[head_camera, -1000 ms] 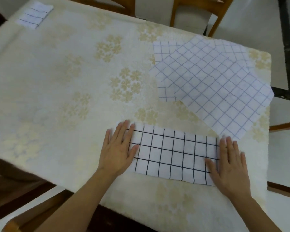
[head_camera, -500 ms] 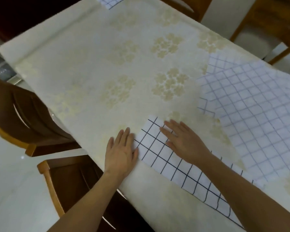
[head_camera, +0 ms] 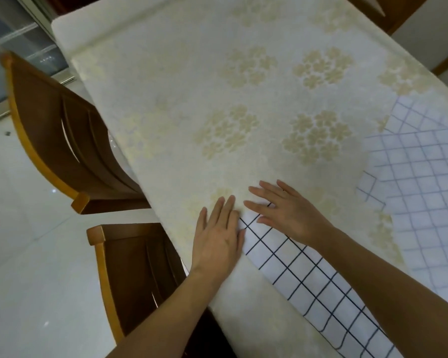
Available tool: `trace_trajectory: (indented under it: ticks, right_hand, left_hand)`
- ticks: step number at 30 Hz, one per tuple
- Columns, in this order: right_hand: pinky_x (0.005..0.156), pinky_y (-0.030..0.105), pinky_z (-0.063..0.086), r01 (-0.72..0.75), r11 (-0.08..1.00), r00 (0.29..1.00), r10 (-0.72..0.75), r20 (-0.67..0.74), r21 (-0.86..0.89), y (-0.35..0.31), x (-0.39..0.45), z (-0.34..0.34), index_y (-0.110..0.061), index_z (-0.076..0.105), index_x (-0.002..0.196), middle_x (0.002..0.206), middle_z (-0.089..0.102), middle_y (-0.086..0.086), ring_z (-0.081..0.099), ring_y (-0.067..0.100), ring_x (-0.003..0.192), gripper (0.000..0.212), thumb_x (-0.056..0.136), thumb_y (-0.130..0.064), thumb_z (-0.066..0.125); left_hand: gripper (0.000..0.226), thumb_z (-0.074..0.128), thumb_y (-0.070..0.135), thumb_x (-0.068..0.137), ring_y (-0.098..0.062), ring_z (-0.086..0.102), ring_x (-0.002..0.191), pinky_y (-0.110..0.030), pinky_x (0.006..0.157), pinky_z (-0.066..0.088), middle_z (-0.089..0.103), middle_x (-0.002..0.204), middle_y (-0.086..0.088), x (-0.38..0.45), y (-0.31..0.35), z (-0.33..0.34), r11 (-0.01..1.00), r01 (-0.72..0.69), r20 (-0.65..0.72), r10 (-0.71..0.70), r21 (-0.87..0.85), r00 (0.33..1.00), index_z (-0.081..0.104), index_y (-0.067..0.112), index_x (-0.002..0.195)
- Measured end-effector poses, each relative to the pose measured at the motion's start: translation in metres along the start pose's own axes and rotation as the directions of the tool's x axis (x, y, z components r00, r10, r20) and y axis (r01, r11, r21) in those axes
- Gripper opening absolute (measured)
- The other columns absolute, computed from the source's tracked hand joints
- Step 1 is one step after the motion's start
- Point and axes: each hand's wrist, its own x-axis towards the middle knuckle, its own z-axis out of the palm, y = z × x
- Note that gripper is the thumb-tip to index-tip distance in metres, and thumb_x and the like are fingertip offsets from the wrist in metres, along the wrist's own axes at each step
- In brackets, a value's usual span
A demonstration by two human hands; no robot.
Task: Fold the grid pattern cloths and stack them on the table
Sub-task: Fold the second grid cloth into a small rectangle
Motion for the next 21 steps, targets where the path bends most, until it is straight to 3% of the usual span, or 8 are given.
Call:
trace_trajectory:
  ticks: [4, 6, 12, 18, 21]
  right_hand:
    - [0.118, 0.046, 0.03, 0.039, 0.998, 0.998, -0.041, 0.048, 0.041, 0.005, 0.002, -0.001, -0.029, 0.056, 0.14, 0.153, 0.045, 0.002, 0.035, 0.024, 0.145, 0.043, 0.104, -0.043, 0.038]
    - [0.117, 0.045, 0.032, 0.045, 0.996, 0.997, -0.049, 0.056, 0.071, 0.007, 0.005, -0.003, -0.029, 0.058, 0.137, 0.152, 0.046, 0.001, 0.036, 0.023, 0.144, 0.042, 0.103, -0.044, 0.039]
    - [0.112, 0.046, 0.038, 0.079, 0.99, 0.997, -0.08, -0.002, 0.113, 0.009, 0.01, -0.007, -0.027, 0.068, 0.125, 0.144, 0.055, 0.002, 0.047, 0.026, 0.137, 0.035, 0.093, -0.038, 0.058]
    - [0.111, 0.045, 0.037, 0.078, 0.982, 0.997, -0.08, 0.005, 0.172, 0.01, 0.012, -0.007, -0.028, 0.07, 0.117, 0.141, 0.056, -0.001, 0.048, 0.023, 0.134, 0.033, 0.095, -0.041, 0.051]
    - [0.112, 0.045, 0.035, 0.082, 0.985, 0.996, -0.088, 0.034, 0.152, 0.01, 0.018, -0.011, -0.028, 0.068, 0.116, 0.139, 0.055, -0.002, 0.047, 0.022, 0.132, 0.028, 0.092, -0.039, 0.059]
  left_hand:
    - [0.028, 0.057, 0.033, 0.094, -0.027, 0.055, 0.118, -0.042, 0.096, 0.048, 0.057, 0.132, -0.011, -0.001, 0.005, 0.0, 0.999, 0.029, -0.09, -0.032, -0.034, 0.995, 0.062, 0.013, 0.112]
    - [0.027, 0.059, 0.032, 0.091, -0.027, 0.057, 0.106, -0.039, 0.085, 0.049, 0.059, 0.122, -0.011, -0.001, 0.008, -0.001, 0.998, 0.048, -0.109, -0.052, -0.034, 0.993, 0.063, 0.013, 0.109]
    - [0.029, 0.06, 0.033, 0.09, -0.025, 0.056, 0.102, -0.037, 0.082, 0.048, 0.059, 0.118, -0.009, 0.001, 0.012, 0.001, 0.997, 0.077, -0.12, -0.081, -0.031, 0.989, 0.062, 0.013, 0.112]
    - [0.024, 0.065, 0.032, 0.089, -0.025, 0.056, 0.097, -0.037, 0.077, 0.047, 0.059, 0.113, -0.008, 0.005, 0.013, 0.001, 0.995, 0.1, -0.126, -0.103, -0.025, 0.987, 0.063, 0.014, 0.105]
    - [0.021, 0.067, 0.03, 0.088, -0.027, 0.057, 0.096, -0.038, 0.075, 0.048, 0.06, 0.111, -0.01, 0.007, 0.017, 0.001, 0.993, 0.122, -0.114, -0.121, 0.002, 0.986, 0.064, 0.011, 0.098]
